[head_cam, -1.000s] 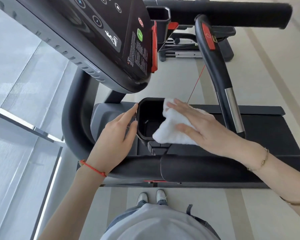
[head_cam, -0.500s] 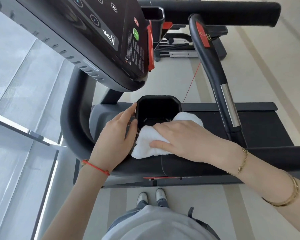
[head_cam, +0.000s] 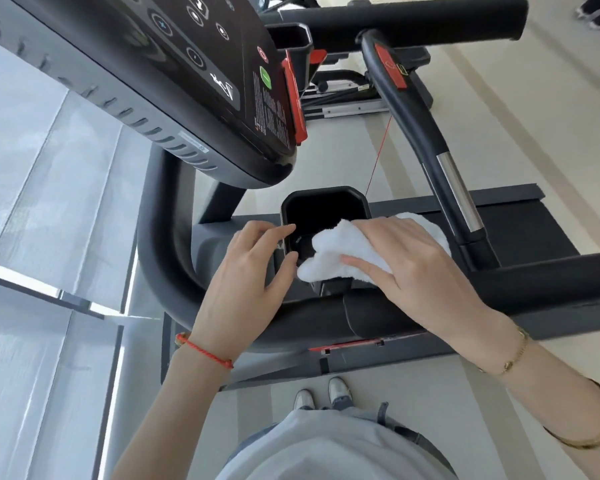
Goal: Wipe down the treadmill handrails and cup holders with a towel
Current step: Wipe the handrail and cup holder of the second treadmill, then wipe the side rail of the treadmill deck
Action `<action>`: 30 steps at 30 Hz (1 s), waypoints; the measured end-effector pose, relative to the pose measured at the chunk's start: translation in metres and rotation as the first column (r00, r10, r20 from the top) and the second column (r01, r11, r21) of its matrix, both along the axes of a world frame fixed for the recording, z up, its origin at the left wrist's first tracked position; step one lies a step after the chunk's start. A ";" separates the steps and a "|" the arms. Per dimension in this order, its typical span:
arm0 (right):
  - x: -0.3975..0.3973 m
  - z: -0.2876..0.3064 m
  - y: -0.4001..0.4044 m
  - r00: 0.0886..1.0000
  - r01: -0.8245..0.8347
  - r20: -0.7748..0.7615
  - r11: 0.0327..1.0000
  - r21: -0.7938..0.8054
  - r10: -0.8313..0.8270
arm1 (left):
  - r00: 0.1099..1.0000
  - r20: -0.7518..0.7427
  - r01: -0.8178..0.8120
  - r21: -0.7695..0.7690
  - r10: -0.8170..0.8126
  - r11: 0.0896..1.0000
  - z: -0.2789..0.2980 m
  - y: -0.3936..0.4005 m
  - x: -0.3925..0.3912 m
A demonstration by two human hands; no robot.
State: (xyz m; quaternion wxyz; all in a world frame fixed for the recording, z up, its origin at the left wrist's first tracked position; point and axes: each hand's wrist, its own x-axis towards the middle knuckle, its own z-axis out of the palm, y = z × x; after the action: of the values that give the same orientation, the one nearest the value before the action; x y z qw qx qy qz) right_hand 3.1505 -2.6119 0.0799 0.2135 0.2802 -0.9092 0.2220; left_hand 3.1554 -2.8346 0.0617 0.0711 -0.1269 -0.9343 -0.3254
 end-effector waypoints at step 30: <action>0.245 -0.026 0.092 0.365 0.922 0.432 0.386 -0.043 -0.824 | 0.579 -0.161 0.805 -0.043 -0.799 0.592 0.012 0.170 0.063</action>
State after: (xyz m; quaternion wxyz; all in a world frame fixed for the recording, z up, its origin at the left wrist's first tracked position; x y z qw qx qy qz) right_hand 3.3950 -2.5198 0.0543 0.1749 -0.3276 -0.8963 0.2424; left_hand 3.2187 -2.6651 0.0739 -0.0051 -0.5600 -0.7612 -0.3270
